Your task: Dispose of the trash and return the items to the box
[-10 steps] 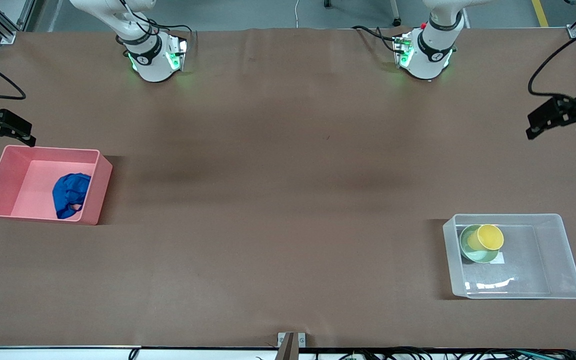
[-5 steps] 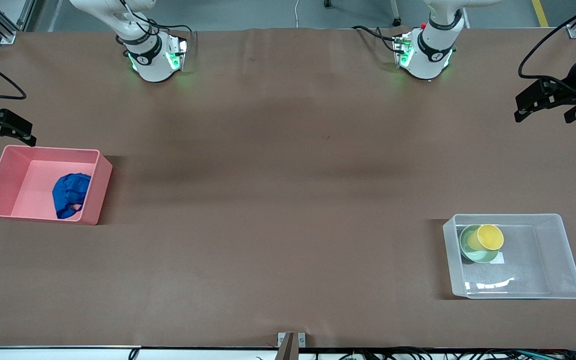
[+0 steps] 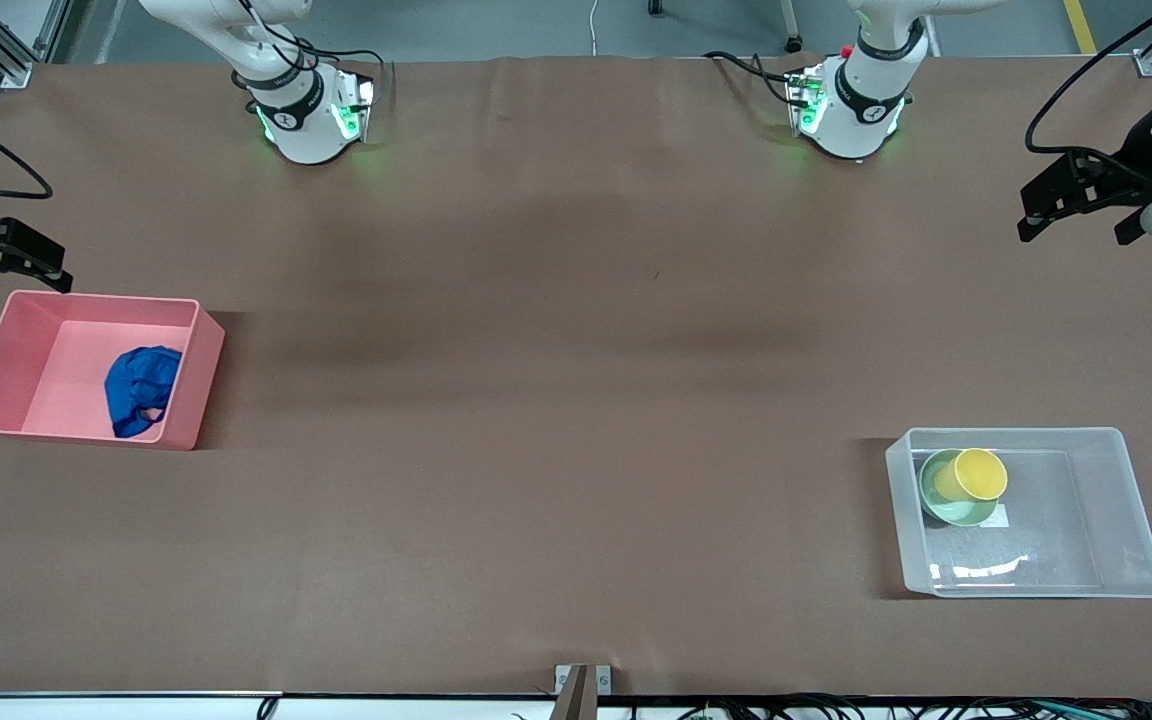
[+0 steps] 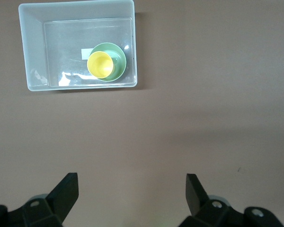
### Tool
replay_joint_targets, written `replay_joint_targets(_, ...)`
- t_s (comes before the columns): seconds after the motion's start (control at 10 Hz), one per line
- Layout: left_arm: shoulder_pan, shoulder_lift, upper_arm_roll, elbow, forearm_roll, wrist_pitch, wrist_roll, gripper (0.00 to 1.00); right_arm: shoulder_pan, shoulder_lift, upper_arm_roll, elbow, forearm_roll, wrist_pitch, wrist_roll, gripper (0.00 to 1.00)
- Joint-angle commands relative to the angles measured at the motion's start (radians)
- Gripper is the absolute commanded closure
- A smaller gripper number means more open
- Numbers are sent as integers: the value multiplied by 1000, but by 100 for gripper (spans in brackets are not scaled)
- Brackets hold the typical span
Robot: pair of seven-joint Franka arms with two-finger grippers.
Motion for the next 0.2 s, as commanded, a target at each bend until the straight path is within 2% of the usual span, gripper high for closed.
replay_joint_targets(0.0,-9,25,7,2,-6,-17,14,0,-5,-15,6,-16,3,6,13,0)
replay_joint_targets(0.1,-6,25,7,-3,-4,-18,14,0,-6,-15,6,-16,3,6,13,0)
